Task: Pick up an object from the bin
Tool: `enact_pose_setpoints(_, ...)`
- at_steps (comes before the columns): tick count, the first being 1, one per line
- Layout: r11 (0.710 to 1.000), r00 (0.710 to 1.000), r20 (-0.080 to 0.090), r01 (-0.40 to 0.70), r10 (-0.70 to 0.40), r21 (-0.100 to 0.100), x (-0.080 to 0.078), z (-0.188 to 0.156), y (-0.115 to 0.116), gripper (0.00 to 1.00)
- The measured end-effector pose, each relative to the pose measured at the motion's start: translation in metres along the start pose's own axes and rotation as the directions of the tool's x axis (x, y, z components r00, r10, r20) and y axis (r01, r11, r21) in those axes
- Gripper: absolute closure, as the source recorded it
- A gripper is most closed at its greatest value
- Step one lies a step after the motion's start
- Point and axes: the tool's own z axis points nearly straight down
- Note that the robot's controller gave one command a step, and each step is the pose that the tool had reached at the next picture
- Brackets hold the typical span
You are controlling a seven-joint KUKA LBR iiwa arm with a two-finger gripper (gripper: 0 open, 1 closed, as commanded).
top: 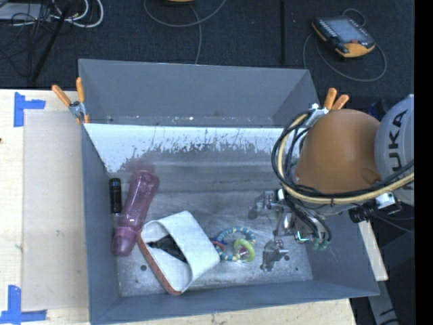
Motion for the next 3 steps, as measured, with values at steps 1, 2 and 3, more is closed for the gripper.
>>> enact_pose_setpoints(1,1.0,1.0,0.008,0.0,0.0,0.0,-0.002,-0.004,0.0,0.0)
enact_pose_setpoints(2,1.0,1.0,0.014,-0.019,0.019,0.0,-0.019,0.057,0.002,0.0)
enact_pose_setpoints(3,1.0,1.0,0.003,-0.016,0.016,0.0,-0.022,0.096,0.003,0.0)
